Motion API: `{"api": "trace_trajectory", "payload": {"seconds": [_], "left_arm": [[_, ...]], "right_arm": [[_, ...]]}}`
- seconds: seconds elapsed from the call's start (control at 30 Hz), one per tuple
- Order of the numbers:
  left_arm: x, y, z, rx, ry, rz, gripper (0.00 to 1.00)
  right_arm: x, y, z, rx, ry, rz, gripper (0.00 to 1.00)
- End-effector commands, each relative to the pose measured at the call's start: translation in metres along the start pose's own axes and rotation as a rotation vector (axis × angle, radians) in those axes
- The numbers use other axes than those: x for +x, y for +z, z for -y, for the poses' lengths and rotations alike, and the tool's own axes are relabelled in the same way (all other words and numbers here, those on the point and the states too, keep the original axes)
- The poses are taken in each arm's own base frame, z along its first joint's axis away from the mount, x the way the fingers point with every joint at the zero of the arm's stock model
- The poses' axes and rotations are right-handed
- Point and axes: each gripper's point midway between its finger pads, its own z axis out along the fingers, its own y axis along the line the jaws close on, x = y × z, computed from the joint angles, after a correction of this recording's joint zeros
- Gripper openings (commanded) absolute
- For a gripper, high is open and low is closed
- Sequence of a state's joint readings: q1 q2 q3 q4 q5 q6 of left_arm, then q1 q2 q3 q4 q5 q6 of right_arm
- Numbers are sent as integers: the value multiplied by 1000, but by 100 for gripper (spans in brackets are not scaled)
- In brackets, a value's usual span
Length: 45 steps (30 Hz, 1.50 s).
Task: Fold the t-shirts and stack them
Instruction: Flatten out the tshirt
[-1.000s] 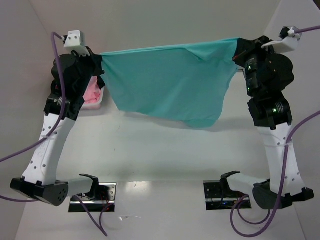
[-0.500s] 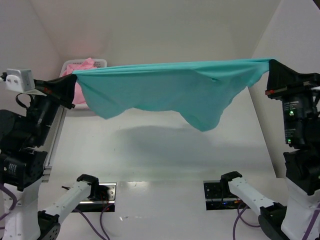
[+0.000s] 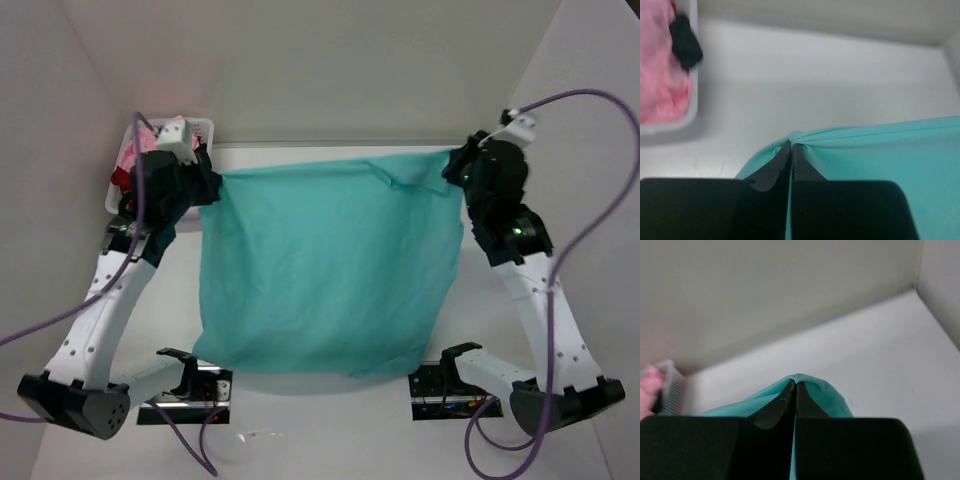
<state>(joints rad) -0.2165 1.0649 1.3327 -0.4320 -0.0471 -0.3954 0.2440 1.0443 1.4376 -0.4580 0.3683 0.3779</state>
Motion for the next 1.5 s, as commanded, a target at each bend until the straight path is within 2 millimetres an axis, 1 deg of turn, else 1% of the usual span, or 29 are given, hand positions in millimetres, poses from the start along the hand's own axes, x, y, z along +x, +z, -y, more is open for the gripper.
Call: {"api": "trace_trajectory", "payload": {"seconds": [0.0, 0.03, 0.1, 0.13, 0.17, 0.23, 0.27, 0.3, 0.37, 0.4, 0.5, 0.53, 0.57, 0.63, 0.67, 0.73, 0.8, 0.83, 0.87, 0.9, 0.93, 0.97, 1.03, 1.13, 1.2, 1.23, 1.37, 1.4, 1.47], "left_arm": [[48, 28, -25, -83, -59, -84, 0], [66, 38, -31, -98, -58, -125, 0], [98, 53, -43, -129, -66, -181, 0], [105, 57, -48, -145, -64, -190, 0], [111, 61, -52, -163, -62, -195, 0], [128, 76, -61, -190, -49, -234, 0], [132, 82, -64, -204, -46, -239, 0], [141, 94, -68, -210, -31, -263, 0], [148, 107, -73, -227, -16, -281, 0], [154, 119, -76, -240, -13, -291, 0], [162, 140, -79, -244, -12, -302, 0], [152, 148, -75, -235, -14, -275, 0], [150, 152, -77, -243, -3, -273, 0], [153, 163, -78, -245, -3, -278, 0], [151, 166, -80, -256, -1, -273, 0], [148, 175, -81, -261, 9, -258, 0], [149, 180, -81, -262, 9, -260, 0], [143, 186, -81, -265, 9, -243, 0], [142, 189, -81, -265, 9, -241, 0], [142, 195, -81, -264, 9, -238, 0], [139, 198, -80, -262, 8, -233, 0], [126, 204, -80, -262, 3, -206, 0], [124, 212, -85, -272, 9, -210, 0], [110, 222, -89, -270, -1, -184, 0], [112, 228, -96, -282, -4, -190, 0], [103, 230, -94, -276, 4, -172, 0], [103, 240, -96, -265, 9, -180, 0], [107, 245, -98, -269, 9, -193, 0], [108, 245, -96, -260, 8, -196, 0]], "right_arm": [[43, 20, 33, 136, 26, -37, 0], [72, 29, 41, 160, 13, -85, 0], [99, 39, 49, 185, 11, -133, 0], [117, 43, 54, 201, 9, -161, 0], [121, 48, 53, 198, 26, -152, 0], [150, 61, 58, 213, 16, -203, 0], [152, 68, 56, 211, 30, -196, 0], [164, 72, 58, 213, 23, -218, 0], [187, 84, 61, 225, 16, -258, 0], [185, 90, 58, 214, 26, -237, 0], [197, 103, 56, 208, 38, -245, 0], [191, 109, 50, 200, 46, -229, 0], [200, 116, 51, 210, 36, -248, 0], [196, 127, 45, 204, 41, -238, 0], [206, 133, 47, 211, 35, -251, 0], [204, 142, 43, 201, 33, -235, 0], [214, 153, 41, 197, 31, -247, 0], [208, 160, 36, 191, 36, -235, 0], [207, 166, 39, 198, 27, -233, 0], [215, 173, 38, 197, 23, -250, 0], [209, 179, 34, 189, 18, -238, 0], [207, 182, 31, 184, 22, -229, 0], [202, 193, 32, 196, 26, -213, 0], [201, 205, 30, 184, 34, -213, 0], [195, 212, 32, 186, 32, -197, 0], [189, 216, 28, 178, 26, -184, 0], [189, 226, 25, 176, 5, -185, 0], [196, 229, 28, 182, 0, -198, 0], [194, 229, 22, 161, 5, -199, 0]]}}
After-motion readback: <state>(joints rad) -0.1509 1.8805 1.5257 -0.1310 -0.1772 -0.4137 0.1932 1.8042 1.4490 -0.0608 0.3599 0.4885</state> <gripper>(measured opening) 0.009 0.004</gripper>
